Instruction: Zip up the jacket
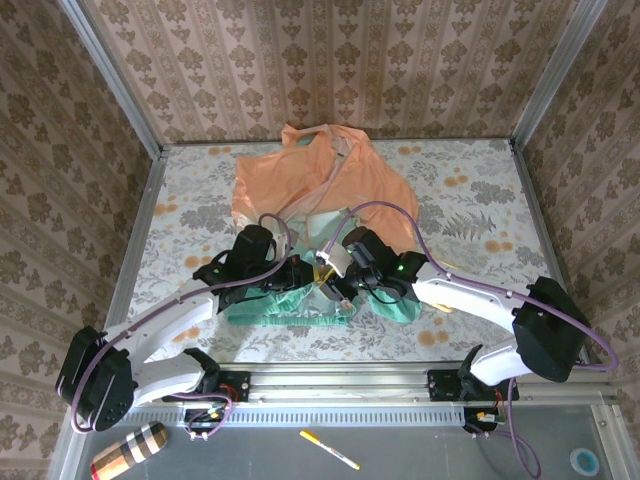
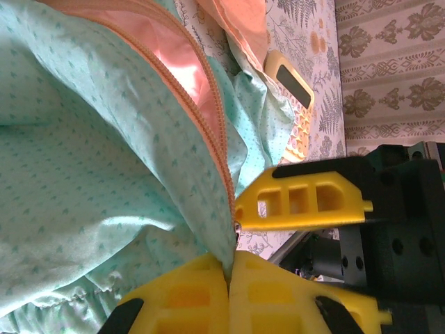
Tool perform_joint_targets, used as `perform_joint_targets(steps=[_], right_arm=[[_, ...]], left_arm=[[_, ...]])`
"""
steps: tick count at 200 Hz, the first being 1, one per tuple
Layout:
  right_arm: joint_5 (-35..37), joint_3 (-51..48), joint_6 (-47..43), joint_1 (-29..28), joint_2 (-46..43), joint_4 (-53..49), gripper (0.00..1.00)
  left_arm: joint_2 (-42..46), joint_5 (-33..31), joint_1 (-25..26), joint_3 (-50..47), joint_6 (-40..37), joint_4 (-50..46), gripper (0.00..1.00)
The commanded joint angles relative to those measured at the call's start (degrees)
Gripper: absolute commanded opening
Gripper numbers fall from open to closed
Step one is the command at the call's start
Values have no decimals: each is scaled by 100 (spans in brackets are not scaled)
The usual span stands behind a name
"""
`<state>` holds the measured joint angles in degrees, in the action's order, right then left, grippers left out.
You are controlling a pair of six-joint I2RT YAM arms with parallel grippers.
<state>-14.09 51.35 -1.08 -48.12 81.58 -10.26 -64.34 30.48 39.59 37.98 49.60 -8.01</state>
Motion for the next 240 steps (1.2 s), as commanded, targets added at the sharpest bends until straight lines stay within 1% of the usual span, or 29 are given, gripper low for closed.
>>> perform_joint_targets(steps=[1,17,38,43,65,76,78,91,122,148,162,177,195,240], right_arm=[[-164,-130,-118,-41,-142,188,36],[-174,-112,-128,-40,-143,294,40],[-135,-57,-129,-40,-102,425,40],[-117,-55,-129,-39,-91,453,38],[56,-148,-111,-42,-141,529,22],[105,-247,-120,-32,-144,534,16],[103,-270,-125,-36,-286,541,15],[32,-426,-108,-14,-480,614,11],[-147,-660,-7,36,-637,702,5],[-219,-697,64,63,-610,782,4],[-321,-713,64,65,-604,851,8],[-283,-740,55,67,-591,918,8],[-294,-716,-12,68,-577,898,11],[-422,-502,-205,70,-344,753,12]], left_arm=[[79,149,-22,121,-88,-80,0],[29,233,-22,165,9,-120,0],[-106,398,-22,229,134,-188,0],[-149,441,-14,253,145,-215,0],[-220,461,-4,367,112,-431,0],[-220,409,-9,402,57,-559,0],[-215,400,-12,410,51,-578,0],[-228,389,-4,438,-2,-638,0],[-315,459,-5,487,-25,-658,0],[-356,468,-7,522,-39,-673,0],[-362,468,-4,542,-39,-700,0],[-365,476,4,573,-62,-751,0],[-363,476,10,623,-130,-832,0],[-378,485,51,657,-162,-824,0]])
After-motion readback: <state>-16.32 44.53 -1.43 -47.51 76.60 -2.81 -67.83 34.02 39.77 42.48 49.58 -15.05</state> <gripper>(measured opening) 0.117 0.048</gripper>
